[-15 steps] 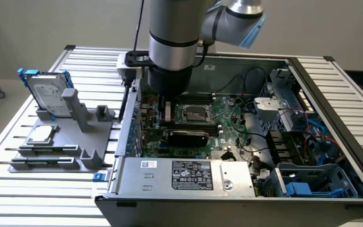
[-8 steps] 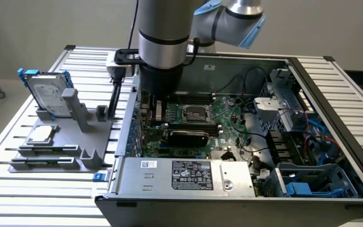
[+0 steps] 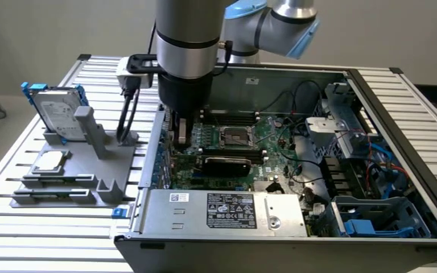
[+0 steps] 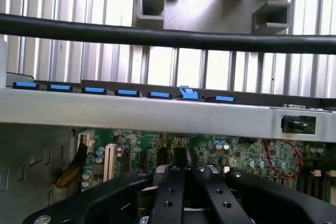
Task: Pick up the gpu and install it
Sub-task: 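Press down on the gpu until it lock into place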
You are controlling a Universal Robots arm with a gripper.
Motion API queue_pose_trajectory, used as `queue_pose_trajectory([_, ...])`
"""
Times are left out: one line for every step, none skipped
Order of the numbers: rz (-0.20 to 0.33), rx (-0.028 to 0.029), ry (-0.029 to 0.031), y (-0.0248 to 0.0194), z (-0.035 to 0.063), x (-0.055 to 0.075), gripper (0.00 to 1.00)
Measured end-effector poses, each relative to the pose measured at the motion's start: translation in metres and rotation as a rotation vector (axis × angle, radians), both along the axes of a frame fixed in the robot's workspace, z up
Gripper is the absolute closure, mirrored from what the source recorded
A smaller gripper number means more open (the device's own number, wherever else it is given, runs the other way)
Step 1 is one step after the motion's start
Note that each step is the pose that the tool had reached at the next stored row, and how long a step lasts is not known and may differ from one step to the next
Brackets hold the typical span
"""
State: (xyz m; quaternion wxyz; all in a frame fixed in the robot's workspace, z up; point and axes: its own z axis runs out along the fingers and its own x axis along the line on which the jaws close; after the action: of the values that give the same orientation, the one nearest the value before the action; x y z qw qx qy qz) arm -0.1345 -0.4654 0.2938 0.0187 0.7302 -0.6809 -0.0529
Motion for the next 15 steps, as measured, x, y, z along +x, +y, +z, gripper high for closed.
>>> queue_pose_trajectory([0.0, 0.0, 0.0015, -0.0002, 0.0019, -0.0003, 0.89])
queue_pose_trajectory([0.0, 0.0, 0.0031, -0.0007, 0.0033, -0.0006, 0.89])
queue_pose_trajectory([-0.001, 0.0001, 0.0056, -0.0012, 0.0043, -0.0008, 0.89])
queue_pose_trajectory([-0.001, 0.0, 0.0087, -0.0018, 0.0052, -0.0009, 0.89])
queue_pose_trajectory([-0.001, 0.0, 0.0118, -0.0023, 0.0061, -0.001, 0.89])
queue_pose_trajectory([-0.001, -0.0001, 0.0147, -0.0028, 0.007, -0.001, 0.89])
queue_pose_trajectory([-0.001, 0.0, 0.0175, -0.0033, 0.0082, -0.001, 0.89])
queue_pose_trajectory([-0.001, 0.0, 0.02, -0.0038, 0.0093, -0.001, 0.89])
queue_pose_trajectory([-0.001, -0.0002, 0.0224, -0.0043, 0.0107, -0.001, 0.89])
queue_pose_trajectory([-0.002, -0.0005, 0.0243, -0.0046, 0.0114, -0.001, 0.89])
queue_pose_trajectory([-0.002, -0.0007, 0.0249, -0.0049, 0.0115, -0.0011, 0.89])
queue_pose_trajectory([-0.003, -0.0014, 0.025, -0.0052, 0.0115, -0.001, 0.89])
queue_pose_trajectory([-0.003, -0.0028, 0.0251, -0.0057, 0.0116, -0.001, 0.89])
queue_pose_trajectory([-0.003, -0.0043, 0.0251, -0.006, 0.0115, -0.001, 0.89])
queue_pose_trajectory([-0.004, -0.006, 0.0251, -0.0065, 0.0115, -0.001, 0.89])
